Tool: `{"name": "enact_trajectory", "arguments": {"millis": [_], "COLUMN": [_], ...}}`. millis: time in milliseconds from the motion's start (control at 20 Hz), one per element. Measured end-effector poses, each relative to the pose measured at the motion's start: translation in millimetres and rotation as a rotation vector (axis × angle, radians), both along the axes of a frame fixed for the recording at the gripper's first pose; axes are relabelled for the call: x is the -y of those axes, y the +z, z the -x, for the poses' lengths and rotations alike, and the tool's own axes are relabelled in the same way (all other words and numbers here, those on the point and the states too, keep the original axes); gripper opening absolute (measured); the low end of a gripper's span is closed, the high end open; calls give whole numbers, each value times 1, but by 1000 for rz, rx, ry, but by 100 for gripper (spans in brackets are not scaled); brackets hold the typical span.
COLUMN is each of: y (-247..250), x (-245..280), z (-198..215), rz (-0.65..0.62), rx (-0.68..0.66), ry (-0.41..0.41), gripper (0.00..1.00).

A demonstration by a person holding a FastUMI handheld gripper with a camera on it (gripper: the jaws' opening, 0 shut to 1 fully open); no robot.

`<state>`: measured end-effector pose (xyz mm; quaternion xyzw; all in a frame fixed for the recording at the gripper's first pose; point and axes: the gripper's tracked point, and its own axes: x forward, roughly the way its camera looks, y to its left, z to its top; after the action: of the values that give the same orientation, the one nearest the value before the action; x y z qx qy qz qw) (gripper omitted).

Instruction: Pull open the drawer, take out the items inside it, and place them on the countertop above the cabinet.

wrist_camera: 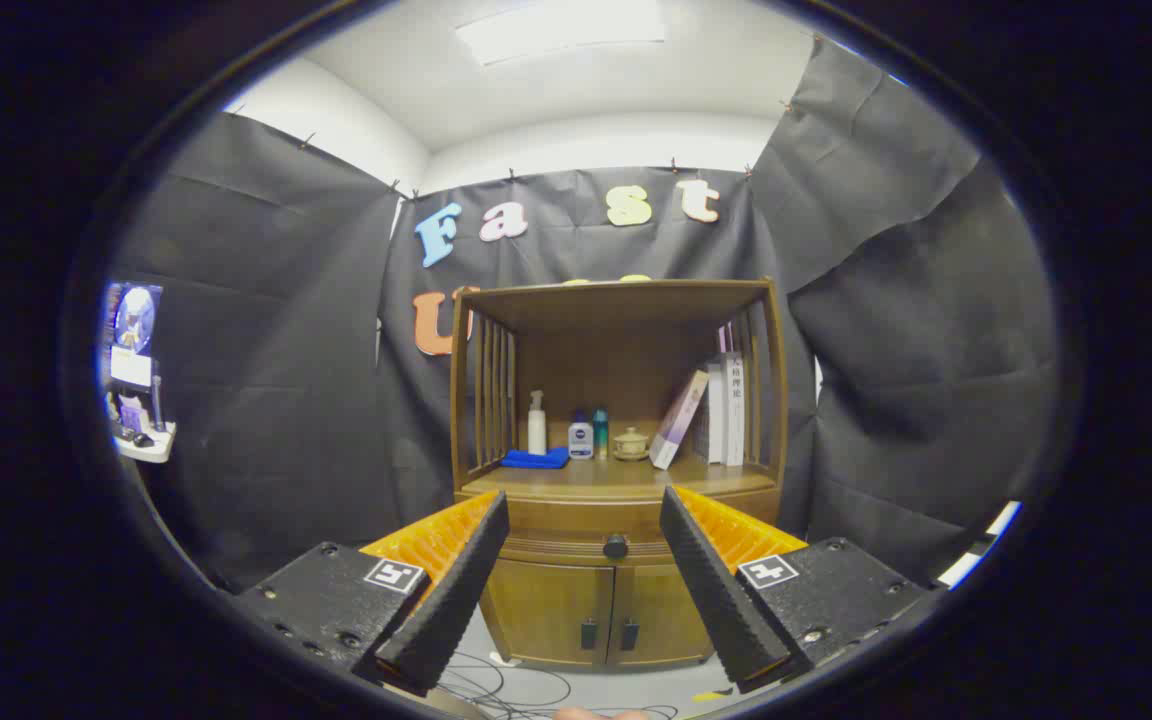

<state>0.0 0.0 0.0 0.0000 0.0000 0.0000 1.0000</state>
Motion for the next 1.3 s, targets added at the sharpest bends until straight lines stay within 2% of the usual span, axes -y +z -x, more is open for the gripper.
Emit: {"name": "enact_trajectory", "arguments": {"millis": [750, 1300], "y": [-9, -46], "x": [21, 39], "z": [-13, -56], "rz": [-74, -88], "rx": [-24, -76], "ry": [-29, -48], "gripper": [99, 99]}}
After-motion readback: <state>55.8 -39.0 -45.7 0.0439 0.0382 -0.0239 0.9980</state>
